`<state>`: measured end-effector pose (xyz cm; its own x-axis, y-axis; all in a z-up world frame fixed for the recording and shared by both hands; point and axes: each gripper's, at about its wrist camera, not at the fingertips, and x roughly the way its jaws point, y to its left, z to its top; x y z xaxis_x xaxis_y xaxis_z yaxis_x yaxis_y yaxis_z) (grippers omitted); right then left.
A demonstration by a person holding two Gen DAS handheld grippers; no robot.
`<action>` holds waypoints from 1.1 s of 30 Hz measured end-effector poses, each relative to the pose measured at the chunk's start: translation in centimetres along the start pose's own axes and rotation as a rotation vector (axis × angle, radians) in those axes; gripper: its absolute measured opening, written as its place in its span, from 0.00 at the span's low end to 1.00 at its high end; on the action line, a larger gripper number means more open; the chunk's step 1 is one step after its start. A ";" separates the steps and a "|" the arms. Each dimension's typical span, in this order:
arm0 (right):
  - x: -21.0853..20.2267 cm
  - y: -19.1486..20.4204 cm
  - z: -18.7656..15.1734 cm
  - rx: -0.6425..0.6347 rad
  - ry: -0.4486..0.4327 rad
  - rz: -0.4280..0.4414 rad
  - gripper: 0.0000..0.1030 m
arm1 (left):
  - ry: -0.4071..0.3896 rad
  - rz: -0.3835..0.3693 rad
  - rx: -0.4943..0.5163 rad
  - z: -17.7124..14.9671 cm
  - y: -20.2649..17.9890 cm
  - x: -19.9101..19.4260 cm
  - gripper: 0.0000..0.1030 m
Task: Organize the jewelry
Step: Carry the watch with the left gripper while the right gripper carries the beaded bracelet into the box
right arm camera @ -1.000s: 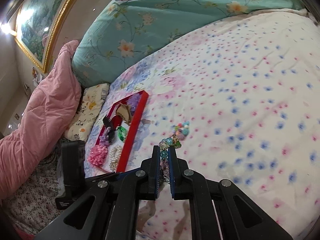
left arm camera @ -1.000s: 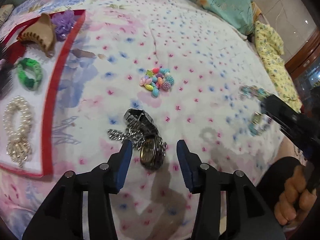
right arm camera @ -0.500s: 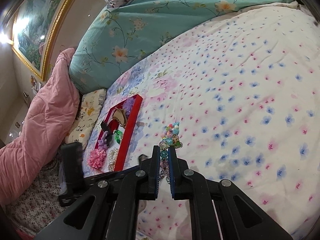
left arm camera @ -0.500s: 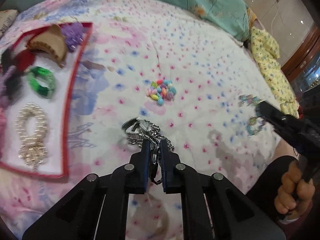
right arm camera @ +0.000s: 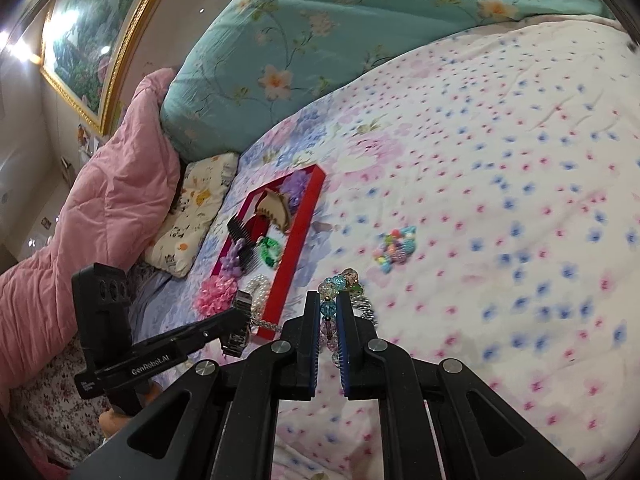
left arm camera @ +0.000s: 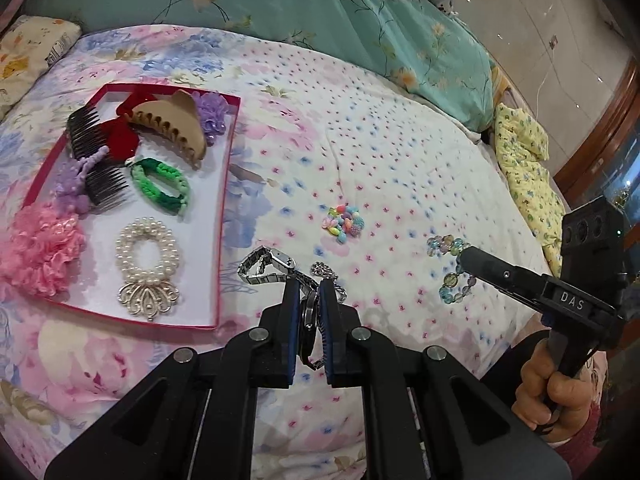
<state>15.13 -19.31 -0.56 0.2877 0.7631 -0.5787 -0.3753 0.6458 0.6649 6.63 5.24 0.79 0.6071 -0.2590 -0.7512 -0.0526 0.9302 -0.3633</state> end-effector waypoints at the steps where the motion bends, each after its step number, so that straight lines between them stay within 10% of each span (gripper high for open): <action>1: 0.2 0.2 0.0 -0.004 0.004 0.004 0.07 | 0.001 0.002 -0.005 -0.1 0.3 -0.1 0.08; 33: 2.2 0.7 -1.4 -0.010 0.060 0.024 0.07 | 0.215 0.036 -0.139 -4.8 4.5 4.6 0.02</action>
<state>14.28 -17.20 -1.99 0.2251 0.7749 -0.5907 -0.3899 0.6272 0.6742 5.41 7.01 -6.99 0.4212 -0.2891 -0.8596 -0.1893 0.8989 -0.3951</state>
